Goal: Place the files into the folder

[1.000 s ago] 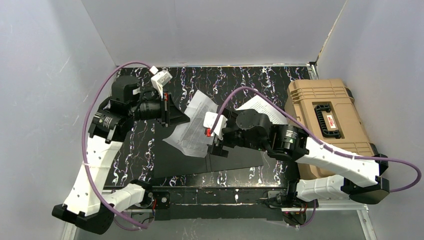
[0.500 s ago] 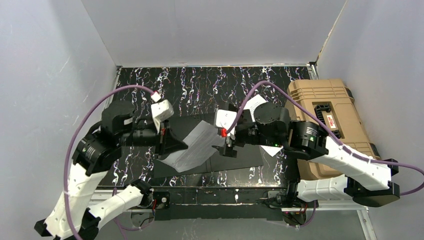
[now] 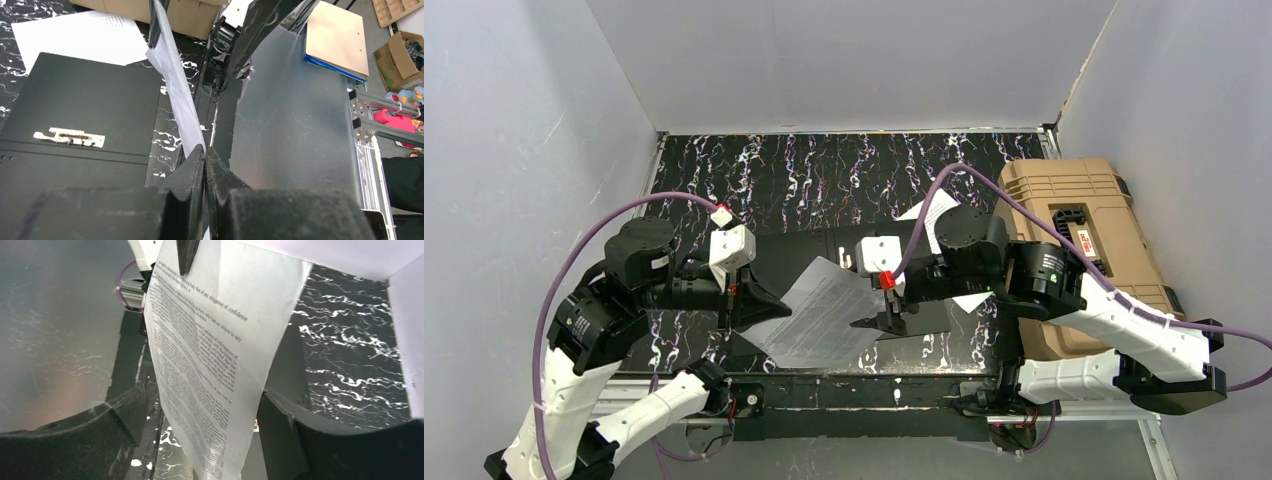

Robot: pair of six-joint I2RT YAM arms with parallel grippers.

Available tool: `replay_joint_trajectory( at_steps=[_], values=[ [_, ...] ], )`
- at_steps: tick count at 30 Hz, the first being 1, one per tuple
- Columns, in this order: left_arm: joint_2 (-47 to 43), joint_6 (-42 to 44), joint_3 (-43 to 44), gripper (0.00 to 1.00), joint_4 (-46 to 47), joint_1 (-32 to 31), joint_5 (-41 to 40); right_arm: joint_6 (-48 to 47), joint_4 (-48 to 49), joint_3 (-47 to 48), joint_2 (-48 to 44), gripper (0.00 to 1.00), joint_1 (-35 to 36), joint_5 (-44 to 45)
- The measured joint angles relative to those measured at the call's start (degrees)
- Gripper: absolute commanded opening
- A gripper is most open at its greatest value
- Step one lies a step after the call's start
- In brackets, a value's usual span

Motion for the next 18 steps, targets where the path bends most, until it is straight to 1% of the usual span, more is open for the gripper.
replay_joint_trajectory(
  at_steps=[3,7,10,13,18],
  values=[
    [0.00,0.48,1.18,0.00,-0.59,0.00,0.55,1.25,-0.92,-0.02,0.55,0.71,0.00,-1.57],
    [-0.22,1.29,2.95,0.00,-1.09,0.00,1.70,3.15,-0.90,-0.85,0.33,0.47,-0.04,-2.95],
    [-0.57,1.75,3.43,0.00,-1.38,0.00,1.99,4.87,-1.03,-1.81,0.09,0.37,-0.04,-4.15],
    [-0.74,2.10,3.72,0.00,-1.51,0.00,1.99,6.14,-0.87,-2.49,-0.26,0.31,-0.04,-5.27],
    [-0.74,2.34,4.28,0.00,-2.27,0.00,1.31,7.85,-0.59,-3.78,-2.19,0.30,-0.04,-6.23]
  ],
)
